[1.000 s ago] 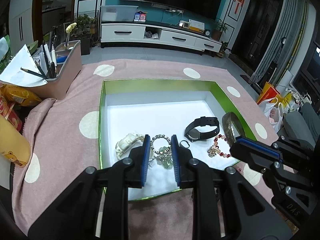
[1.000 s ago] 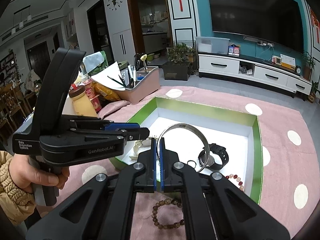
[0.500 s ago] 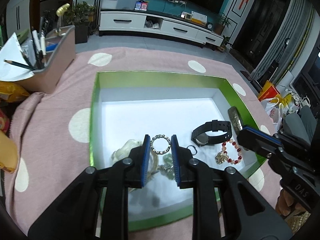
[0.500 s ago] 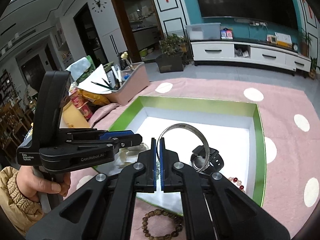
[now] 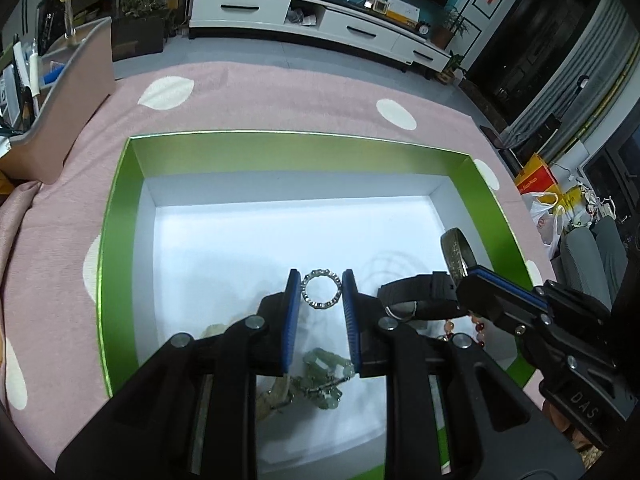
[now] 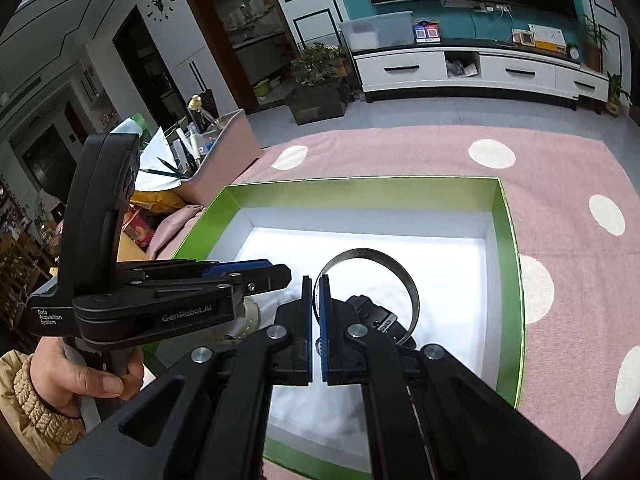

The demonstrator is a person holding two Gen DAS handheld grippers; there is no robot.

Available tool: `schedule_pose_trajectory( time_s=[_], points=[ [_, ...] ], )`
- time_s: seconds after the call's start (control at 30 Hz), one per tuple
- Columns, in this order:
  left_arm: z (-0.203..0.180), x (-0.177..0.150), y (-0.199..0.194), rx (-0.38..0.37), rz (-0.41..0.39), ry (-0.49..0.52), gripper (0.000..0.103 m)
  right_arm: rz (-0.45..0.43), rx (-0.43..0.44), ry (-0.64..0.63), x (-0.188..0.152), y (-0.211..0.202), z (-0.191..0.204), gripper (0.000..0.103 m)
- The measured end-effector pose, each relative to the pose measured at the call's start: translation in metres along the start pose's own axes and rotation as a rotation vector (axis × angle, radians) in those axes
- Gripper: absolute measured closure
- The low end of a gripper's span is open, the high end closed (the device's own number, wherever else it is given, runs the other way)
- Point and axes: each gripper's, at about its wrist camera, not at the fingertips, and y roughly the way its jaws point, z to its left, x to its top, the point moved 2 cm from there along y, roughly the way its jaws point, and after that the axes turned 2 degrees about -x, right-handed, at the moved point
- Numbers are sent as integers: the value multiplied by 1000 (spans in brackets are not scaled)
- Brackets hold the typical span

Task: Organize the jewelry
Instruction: 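Lower both tools into the box and open them to release the ring and bangle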

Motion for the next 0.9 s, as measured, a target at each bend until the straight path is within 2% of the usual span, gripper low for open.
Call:
schedule_pose_trajectory(
  time_s=[0.27,0.3,0.37,0.43,0.5,0.57,0.67,0.73,0.9],
  points=[
    [-9,1,6,18,7,16,81,-4,-25,13,1,-3,-7,100],
    [-9,1,5,23,4,19,79,-8,-29,13,2,-5,-8,100],
    [-12,1,1,23,-9,21,63,-20,-31,22,3,-10,-11,89],
    [-14,1,-4,31,-28,22,56,-42,-30,35,3,-19,-16,84],
    [-15,0,-9,34,-37,24,53,-70,-32,52,4,-31,-22,83],
    [-17,-2,-19,39,-57,18,41,-86,-40,62,2,-40,-27,74],
    [-19,-5,-35,44,-88,19,35,-125,-56,81,-5,-65,-38,59],
    [-20,-9,-47,48,-109,18,31,-140,-67,87,-10,-76,-43,59],
    [-24,-25,-78,50,-155,20,28,-164,-100,85,-29,-107,-50,59]
  ],
)
